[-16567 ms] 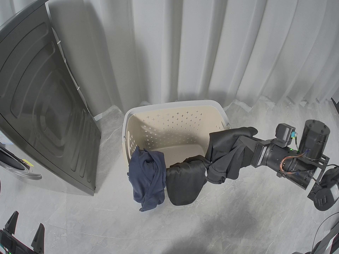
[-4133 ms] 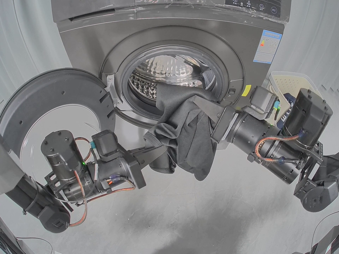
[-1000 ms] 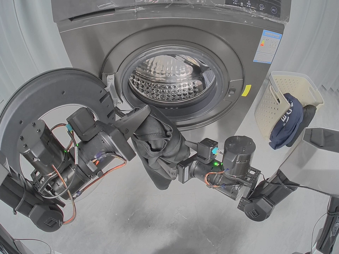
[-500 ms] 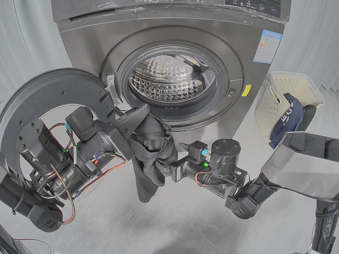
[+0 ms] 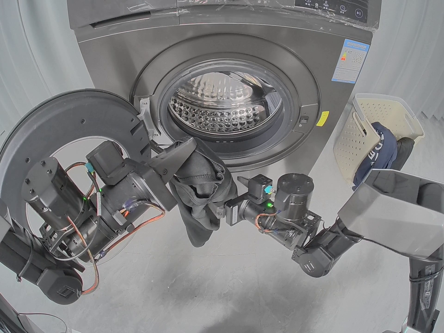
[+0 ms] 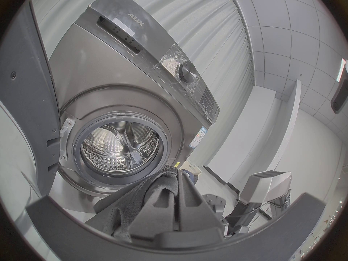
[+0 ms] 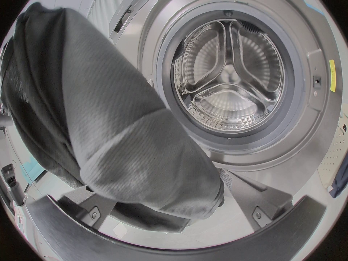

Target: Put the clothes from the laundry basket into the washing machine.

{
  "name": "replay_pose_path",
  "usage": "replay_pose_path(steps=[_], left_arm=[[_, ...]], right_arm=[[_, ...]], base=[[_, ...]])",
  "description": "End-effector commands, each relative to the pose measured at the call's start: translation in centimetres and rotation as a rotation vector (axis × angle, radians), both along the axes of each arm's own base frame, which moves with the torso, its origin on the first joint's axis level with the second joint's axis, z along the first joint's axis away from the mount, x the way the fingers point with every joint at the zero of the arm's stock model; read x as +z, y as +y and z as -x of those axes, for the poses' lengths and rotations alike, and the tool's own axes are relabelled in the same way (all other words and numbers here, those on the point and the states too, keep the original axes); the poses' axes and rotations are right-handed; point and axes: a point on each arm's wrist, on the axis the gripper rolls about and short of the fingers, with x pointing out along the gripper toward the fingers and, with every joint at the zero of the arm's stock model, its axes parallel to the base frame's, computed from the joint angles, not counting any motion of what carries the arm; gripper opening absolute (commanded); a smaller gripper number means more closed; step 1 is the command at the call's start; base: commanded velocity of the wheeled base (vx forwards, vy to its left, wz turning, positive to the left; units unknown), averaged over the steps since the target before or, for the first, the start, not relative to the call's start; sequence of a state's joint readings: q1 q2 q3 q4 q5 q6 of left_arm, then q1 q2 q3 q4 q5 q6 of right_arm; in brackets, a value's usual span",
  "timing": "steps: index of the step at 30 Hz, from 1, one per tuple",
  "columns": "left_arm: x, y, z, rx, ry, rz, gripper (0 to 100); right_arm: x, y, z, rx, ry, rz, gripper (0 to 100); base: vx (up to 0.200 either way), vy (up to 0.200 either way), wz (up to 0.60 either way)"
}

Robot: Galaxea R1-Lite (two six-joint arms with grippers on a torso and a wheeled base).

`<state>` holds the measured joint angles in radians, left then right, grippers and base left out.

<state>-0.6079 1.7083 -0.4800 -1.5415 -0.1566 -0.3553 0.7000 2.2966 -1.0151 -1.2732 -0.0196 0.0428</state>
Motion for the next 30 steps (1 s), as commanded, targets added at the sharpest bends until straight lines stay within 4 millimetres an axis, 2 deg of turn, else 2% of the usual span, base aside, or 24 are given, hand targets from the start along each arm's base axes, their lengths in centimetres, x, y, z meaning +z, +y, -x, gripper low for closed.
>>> replay_pose_path(steps=[1,4,8,14,20,25,26,30], left_arm=[[-0.2,0.0,-0.1,0.002,0.006,-0.003,0],[-0.2,0.1,-0.3,0.008,0.007,-0.004,0],[-0.3,0.0,-0.3,0.009,0.007,-0.006,0],[-0.4,0.0,-0.4,0.011,0.009,-0.01,0],[-0.3,-0.1,-0.3,0.007,0.007,-0.011,0],[-0.2,-0.2,0.0,-0.001,0.003,-0.006,0],[-0.1,-0.2,0.0,-0.004,0.002,-0.005,0],[-0.1,-0.2,0.0,-0.003,0.001,-0.003,0]], right_arm=[[2.0,-2.3,-0.1,-0.045,-0.025,-0.011,100],[2.5,-4.0,0.3,-0.073,-0.026,0.005,100],[2.4,-5.2,0.9,-0.087,-0.017,0.017,100],[2.6,-6.1,1.7,-0.094,-0.014,0.02,100],[2.7,-6.9,1.0,-0.123,-0.018,0.017,100],[2.3,-6.4,0.3,-0.122,-0.023,0.013,100],[1.7,-5.4,-0.5,-0.111,-0.026,0.011,100],[1.2,-3.9,-1.2,-0.085,-0.033,0.005,100]], base=[[0.0,0.0,0.0],[0.0,0.0,0.0],[0.0,0.0,0.0],[0.0,0.0,0.0],[0.0,0.0,0.0],[0.0,0.0,0.0],[0.0,0.0,0.0],[0.0,0.0,0.0]])
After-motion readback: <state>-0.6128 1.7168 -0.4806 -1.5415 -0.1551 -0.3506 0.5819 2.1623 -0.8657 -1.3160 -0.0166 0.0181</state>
